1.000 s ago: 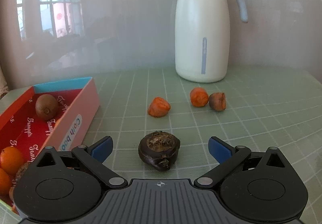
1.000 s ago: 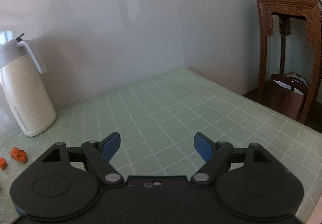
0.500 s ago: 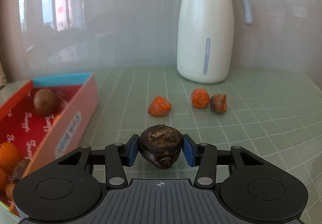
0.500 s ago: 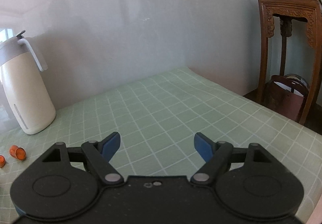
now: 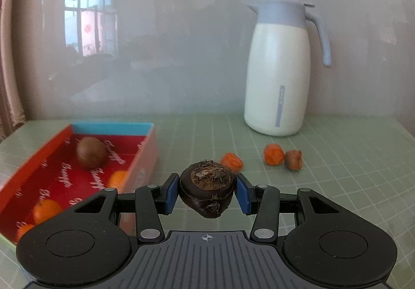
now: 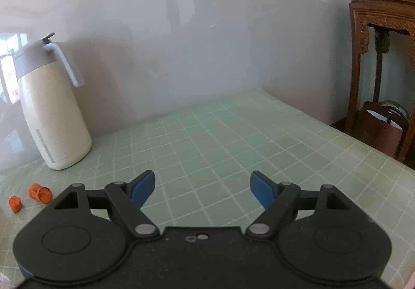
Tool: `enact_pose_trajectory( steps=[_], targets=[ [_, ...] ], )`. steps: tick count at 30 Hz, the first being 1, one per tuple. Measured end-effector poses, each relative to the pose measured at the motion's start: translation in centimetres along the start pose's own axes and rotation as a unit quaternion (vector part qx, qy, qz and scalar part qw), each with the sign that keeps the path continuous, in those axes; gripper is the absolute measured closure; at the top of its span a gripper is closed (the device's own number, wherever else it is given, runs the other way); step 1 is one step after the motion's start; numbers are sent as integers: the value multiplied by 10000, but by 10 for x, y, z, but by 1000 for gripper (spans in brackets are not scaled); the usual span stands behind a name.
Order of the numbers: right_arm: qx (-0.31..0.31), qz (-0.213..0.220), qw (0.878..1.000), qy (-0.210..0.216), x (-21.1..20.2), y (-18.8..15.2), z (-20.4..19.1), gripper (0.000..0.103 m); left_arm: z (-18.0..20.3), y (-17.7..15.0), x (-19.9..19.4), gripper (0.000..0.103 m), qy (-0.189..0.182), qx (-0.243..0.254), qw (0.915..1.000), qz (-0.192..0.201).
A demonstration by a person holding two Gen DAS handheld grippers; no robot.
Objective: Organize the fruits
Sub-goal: 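Carry the dark fruit with the left tool into the red box and release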
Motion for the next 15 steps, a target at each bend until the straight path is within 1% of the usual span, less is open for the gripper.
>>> enact_pose_trajectory(
  steps=[5, 15],
  targets=[
    [-59, -9, 10000, 72, -1, -1, -10, 23, -19, 3, -10, 57, 149, -118, 9997, 150],
    [-175, -19, 9994, 304, -5, -4, -41, 23, -68, -1, -21, 57, 517, -317, 9980, 162]
  ],
)
Point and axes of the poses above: each gripper's, at about its wrist camera, not at the fingertips, and x roughly the way its jaws point, z to its right, y to its top, the point moved 1 cm from there along x, roughly the way its jaws point, and after that the axes turned 7 degrees about -z, right-handed, at the moved point
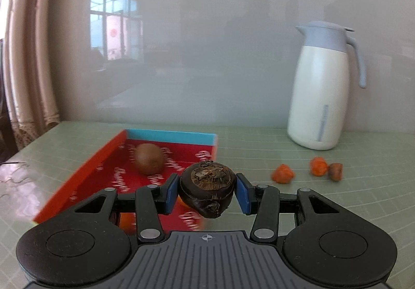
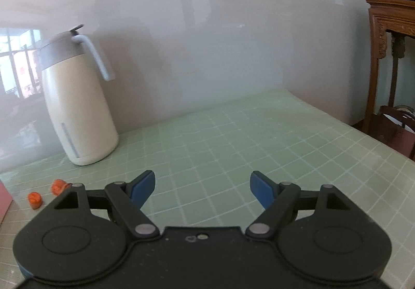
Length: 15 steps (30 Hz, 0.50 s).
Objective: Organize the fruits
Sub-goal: 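Carry the dark fruit with the left tool into the red box and release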
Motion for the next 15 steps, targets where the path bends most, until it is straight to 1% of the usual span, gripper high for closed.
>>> enact_pose_trajectory(
  steps=[8, 15],
  targets=[
    [-96, -40, 9996, 255, 2, -2, -31, 23, -45, -5, -3, 57, 340, -179, 9992, -92],
    [-202, -74, 9987, 462, 1, -7, -60, 22, -79, -11, -4, 56, 526, -377, 9977, -211]
  ],
)
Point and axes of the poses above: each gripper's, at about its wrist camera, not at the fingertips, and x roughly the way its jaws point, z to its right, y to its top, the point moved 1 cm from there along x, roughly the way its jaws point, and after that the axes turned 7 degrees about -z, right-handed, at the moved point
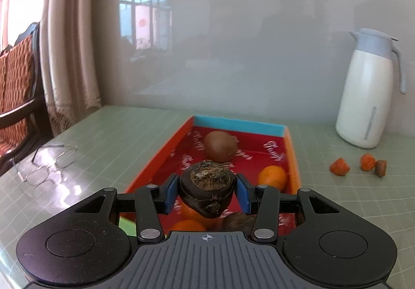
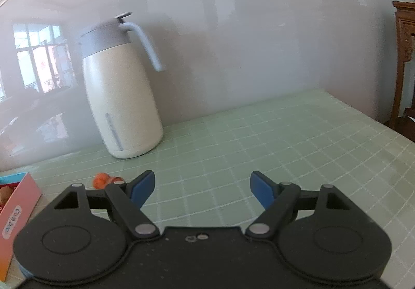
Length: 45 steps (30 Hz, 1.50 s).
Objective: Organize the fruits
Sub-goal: 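Carry the dark fruit with the left tool into the red box and release, then reach the right tool to a small brown nut and grasp it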
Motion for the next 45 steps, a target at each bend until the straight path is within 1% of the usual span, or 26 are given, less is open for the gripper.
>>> enact_pose_trajectory(
  steps=[2, 3, 4, 8, 13, 17, 21, 25, 27, 29, 33, 35, 37, 38, 39, 40, 43, 45],
  targets=[
    [-40, -14, 10000, 40, 1, -1, -7, 22, -7, -1, -2, 49, 53, -43, 10000, 34],
    [-61, -20, 10000, 50, 2, -2, -10, 22, -10, -1, -3, 42, 73, -79, 9999, 65],
    [-85, -33, 9999, 58, 3, -3, -12, 22, -13, -1, -4, 40, 107, -103, 9998, 101],
    [-188, -65, 9998, 78, 5, -5, -24, 22, -18, -1, -5, 40, 97, -138, 9998, 128],
    [-319, -110, 9994, 114, 9, -7, -33, 22, -19, -3, -4, 39, 70, -66, 9999, 129],
    [-527, -118, 9985, 126, 14, -9, -43, 22, -20, -3, -4, 38, 66, -54, 9999, 149],
    [-762, -144, 9967, 233, 22, -14, -57, 23, -27, -5, -5, 37, 73, -134, 9997, 168],
    [-1141, -208, 9924, 404, 37, -15, -76, 27, -35, -8, -4, 37, 112, -183, 9996, 171],
    [-1222, -292, 9911, 443, 43, -15, -82, 30, -40, -10, -6, 37, 178, -213, 9994, 207],
    [-1265, -320, 9903, 481, 48, -15, -87, 30, -47, -11, -7, 37, 245, -256, 9992, 205],
    [-1423, -353, 9881, 472, 61, -13, -94, 30, -67, -14, -6, 37, 507, -359, 9978, 213],
    [-1478, -440, 9870, 453, 70, -13, -96, 34, -82, -16, -6, 37, 645, -500, 9964, 219],
    [-1556, -505, 9855, 443, 80, -11, -98, 42, -96, -18, -7, 37, 758, -659, 9947, 221],
    [-1585, -552, 9849, 423, 86, -11, -99, 44, -103, -18, -7, 37, 798, -745, 9938, 217],
    [-1592, -611, 9844, 428, 92, -10, -99, 48, -109, -19, -7, 37, 828, -824, 9929, 206],
    [-1593, -668, 9840, 438, 97, -10, -99, 50, -115, -20, -7, 37, 860, -912, 9919, 193],
    [-1553, -797, 9837, 435, 107, -10, -98, 50, -124, -21, -3, 37, 891, -1068, 9902, 155],
    [-1450, -898, 9840, 518, 110, -9, -97, 49, -125, -22, -2, 37, 878, -1081, 9902, 138]
  ],
)
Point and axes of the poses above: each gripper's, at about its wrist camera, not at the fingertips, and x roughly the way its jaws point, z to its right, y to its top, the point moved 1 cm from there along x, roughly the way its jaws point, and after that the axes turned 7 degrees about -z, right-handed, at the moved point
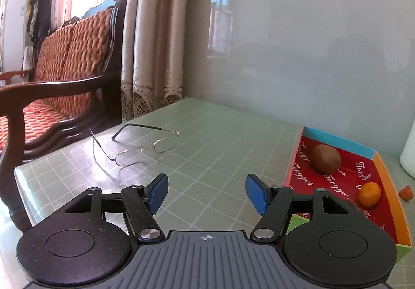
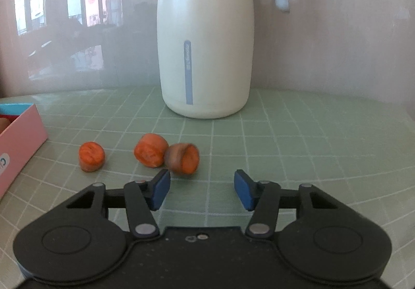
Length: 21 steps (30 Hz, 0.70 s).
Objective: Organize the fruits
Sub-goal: 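Reach the right tool to a small brown nut and grasp it, then carry the brown nut with the right tool into the red box and release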
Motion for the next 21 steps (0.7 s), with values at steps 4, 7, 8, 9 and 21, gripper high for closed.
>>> enact_pose_trajectory(
  steps=[4, 7, 8, 9, 21],
  targets=[
    [64, 63, 9999, 50, 1, 4, 0, 42, 4, 0, 1, 37, -24, 95, 10000, 11],
    [108, 90, 9999, 72, 7, 8, 0, 44, 7, 0, 1, 37, -21, 145, 9999, -2],
    [138, 85, 9998, 95, 10, 10, 1, 45, 8, -1, 1, 37, -21, 151, 9999, -8],
    [168, 93, 9997, 124, 11, 11, 2, 45, 8, -1, 1, 37, -15, 162, 9999, -7],
    [268, -50, 9994, 228, 18, 19, 0, 73, 12, -1, 1, 37, -39, 221, 9997, -26]
  ],
)
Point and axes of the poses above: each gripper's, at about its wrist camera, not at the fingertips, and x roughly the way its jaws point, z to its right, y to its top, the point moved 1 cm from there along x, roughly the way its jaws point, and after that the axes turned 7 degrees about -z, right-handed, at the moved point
